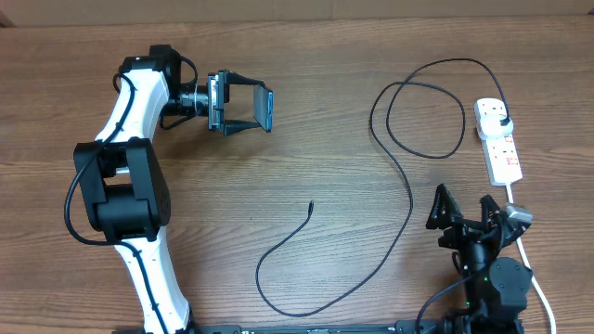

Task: Plug charger to phone and switch on socket
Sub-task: 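Move the right gripper toward the phone held by the left gripper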

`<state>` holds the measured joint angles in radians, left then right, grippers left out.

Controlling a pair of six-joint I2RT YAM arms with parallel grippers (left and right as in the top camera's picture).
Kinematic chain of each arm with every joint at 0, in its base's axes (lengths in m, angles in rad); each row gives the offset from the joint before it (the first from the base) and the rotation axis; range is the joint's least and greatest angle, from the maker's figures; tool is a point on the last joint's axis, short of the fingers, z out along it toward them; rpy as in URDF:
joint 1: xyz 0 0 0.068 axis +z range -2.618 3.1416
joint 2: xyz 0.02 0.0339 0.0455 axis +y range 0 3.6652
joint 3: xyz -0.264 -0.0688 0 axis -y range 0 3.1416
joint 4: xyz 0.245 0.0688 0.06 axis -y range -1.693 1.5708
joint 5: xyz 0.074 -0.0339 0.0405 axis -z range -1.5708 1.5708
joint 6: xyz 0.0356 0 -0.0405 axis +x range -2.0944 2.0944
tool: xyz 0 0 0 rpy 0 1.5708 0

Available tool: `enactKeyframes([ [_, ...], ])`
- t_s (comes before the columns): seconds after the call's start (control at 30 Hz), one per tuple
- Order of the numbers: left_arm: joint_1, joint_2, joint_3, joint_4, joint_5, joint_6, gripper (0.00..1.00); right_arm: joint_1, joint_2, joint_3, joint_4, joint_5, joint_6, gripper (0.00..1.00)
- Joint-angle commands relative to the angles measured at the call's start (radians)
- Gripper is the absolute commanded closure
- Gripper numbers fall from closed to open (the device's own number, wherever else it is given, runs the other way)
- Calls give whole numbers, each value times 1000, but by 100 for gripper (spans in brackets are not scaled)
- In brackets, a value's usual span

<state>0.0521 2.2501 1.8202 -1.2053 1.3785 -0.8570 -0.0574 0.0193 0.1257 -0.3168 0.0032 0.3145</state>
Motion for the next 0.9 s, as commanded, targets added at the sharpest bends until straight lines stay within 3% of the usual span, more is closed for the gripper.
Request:
enactKeyframes([
  [0.0,-8,7,28,-2,27,31,96,-3,35,111,-21,-6,3,0],
  [0.23,-8,7,28,-2,24,40,96,-3,270,350,-124,-116,3,0],
  [0.53,-8,7,28,-3,-52,42,96,-2,789,698,-246,-457,63,0],
  [0.73,-9,7,28,-5,-79,40,96,-2,1127,793,-180,-768,74,0],
  [0.87,-20,7,28,-26,-179,34,96,-2,1252,793,-105,-880,196,0],
])
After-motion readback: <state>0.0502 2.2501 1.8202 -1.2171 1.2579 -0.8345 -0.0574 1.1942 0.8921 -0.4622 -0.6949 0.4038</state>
